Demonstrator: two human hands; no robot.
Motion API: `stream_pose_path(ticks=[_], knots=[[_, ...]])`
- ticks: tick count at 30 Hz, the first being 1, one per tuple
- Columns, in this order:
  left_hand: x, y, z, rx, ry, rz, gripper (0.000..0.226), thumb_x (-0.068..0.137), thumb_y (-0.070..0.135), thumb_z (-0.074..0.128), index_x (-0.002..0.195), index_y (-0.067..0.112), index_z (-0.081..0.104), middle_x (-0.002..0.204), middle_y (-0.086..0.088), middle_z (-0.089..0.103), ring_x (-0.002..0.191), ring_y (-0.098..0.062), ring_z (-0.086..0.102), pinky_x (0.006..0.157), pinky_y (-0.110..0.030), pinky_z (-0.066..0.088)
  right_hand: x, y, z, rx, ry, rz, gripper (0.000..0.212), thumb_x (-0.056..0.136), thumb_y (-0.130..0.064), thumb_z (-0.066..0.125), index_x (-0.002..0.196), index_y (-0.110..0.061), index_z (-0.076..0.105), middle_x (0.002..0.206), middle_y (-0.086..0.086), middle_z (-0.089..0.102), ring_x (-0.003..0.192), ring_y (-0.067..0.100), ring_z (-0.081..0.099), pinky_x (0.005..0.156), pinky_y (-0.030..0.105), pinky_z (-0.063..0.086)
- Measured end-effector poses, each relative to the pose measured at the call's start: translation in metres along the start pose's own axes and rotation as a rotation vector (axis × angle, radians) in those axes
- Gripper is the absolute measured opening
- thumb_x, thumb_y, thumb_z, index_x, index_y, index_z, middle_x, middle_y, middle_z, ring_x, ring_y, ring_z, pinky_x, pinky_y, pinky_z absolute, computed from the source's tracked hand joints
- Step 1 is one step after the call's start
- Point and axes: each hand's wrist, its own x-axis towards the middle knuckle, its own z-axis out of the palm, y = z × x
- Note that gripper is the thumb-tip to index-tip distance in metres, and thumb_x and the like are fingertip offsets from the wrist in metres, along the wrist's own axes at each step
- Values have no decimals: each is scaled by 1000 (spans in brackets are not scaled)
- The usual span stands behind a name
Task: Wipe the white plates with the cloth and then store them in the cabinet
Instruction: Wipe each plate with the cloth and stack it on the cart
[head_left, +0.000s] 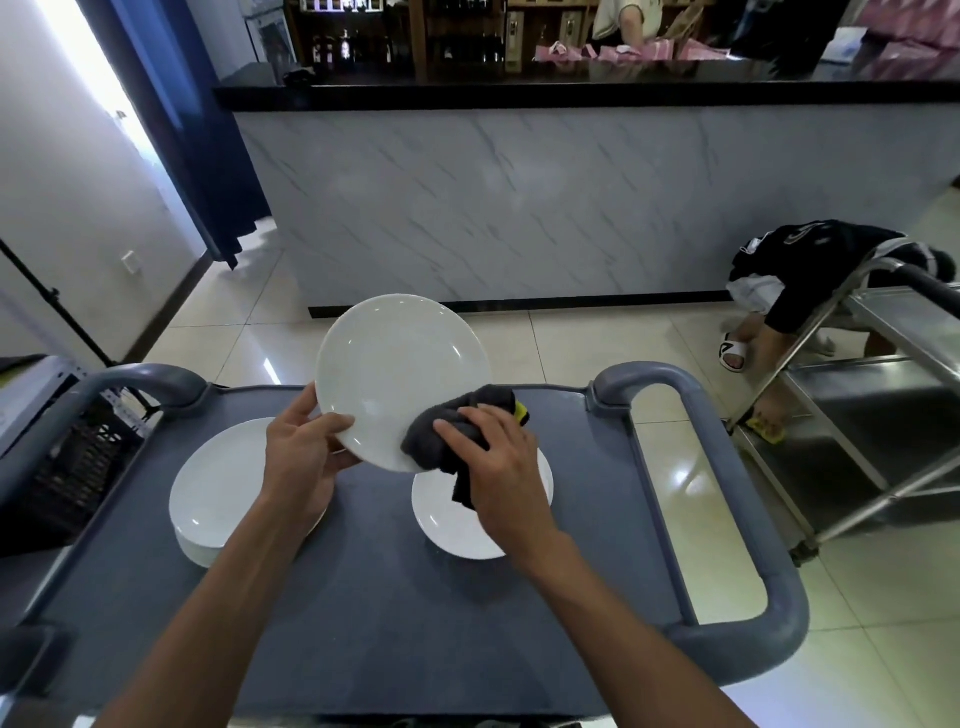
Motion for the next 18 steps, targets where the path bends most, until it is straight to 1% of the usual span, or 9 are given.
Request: stream_pose_path(ticks=[1,3,5,7,10,12,14,16,18], knots=[[-1,0,-1,11,-12,-3,52,86,-11,55,111,31,74,99,-5,75,84,-31,68,71,-47,61,3,6,-2,-14,0,15,61,76,5,70,129,-23,66,132,9,61,126,33,53,87,43,43],[-3,-2,-3,33,-48,-11,54,87,-12,54,119,28,72,96,-5,75,80,-28,68,63,-41,60,12,18,-6,-42,3,28,59,77,4,68,129,-24,65,131,9,60,124,33,53,86,44,43],[-5,-2,-2,66,-92,-22,57,87,-12,53,131,22,66,99,-8,74,82,-29,67,61,-39,59,23,27,-11,-64,10,36,54,81,1,64,129,-23,65,130,10,60,123,34,53,85,46,45],[-8,-3,0,106,-128,-28,58,87,-13,53,134,20,64,102,-10,74,81,-29,67,60,-38,58,34,32,-14,-72,15,47,52,83,1,62,129,-23,65,129,10,61,122,34,53,86,48,46],[-14,-5,7,143,-176,-36,58,86,-14,53,131,21,65,101,-13,74,81,-29,67,65,-43,60,49,30,-18,-87,27,55,48,87,-2,57,130,-23,65,129,9,61,122,34,53,85,51,46],[-17,-8,11,161,-205,-40,59,86,-14,53,131,20,66,105,-19,73,85,-33,66,73,-51,61,57,23,-20,-80,42,52,48,88,-3,58,130,-24,65,129,9,61,122,34,52,86,51,45],[-19,-11,16,178,-237,-36,58,85,-14,54,129,22,68,108,-20,73,88,-36,67,77,-58,60,64,14,-20,-64,51,44,49,88,-2,59,131,-24,64,130,9,60,124,34,51,88,49,44],[-20,-13,19,186,-272,-32,57,85,-14,54,125,23,70,109,-19,73,89,-38,68,78,-60,59,68,3,-17,-37,56,29,49,88,-3,59,132,-25,63,131,9,60,124,33,51,89,49,44],[-20,-13,20,180,-286,-28,58,85,-14,54,124,25,71,110,-17,74,91,-38,70,75,-56,61,69,-7,-14,-20,53,7,50,89,-3,59,134,-25,61,131,9,60,125,32,50,90,49,44]])
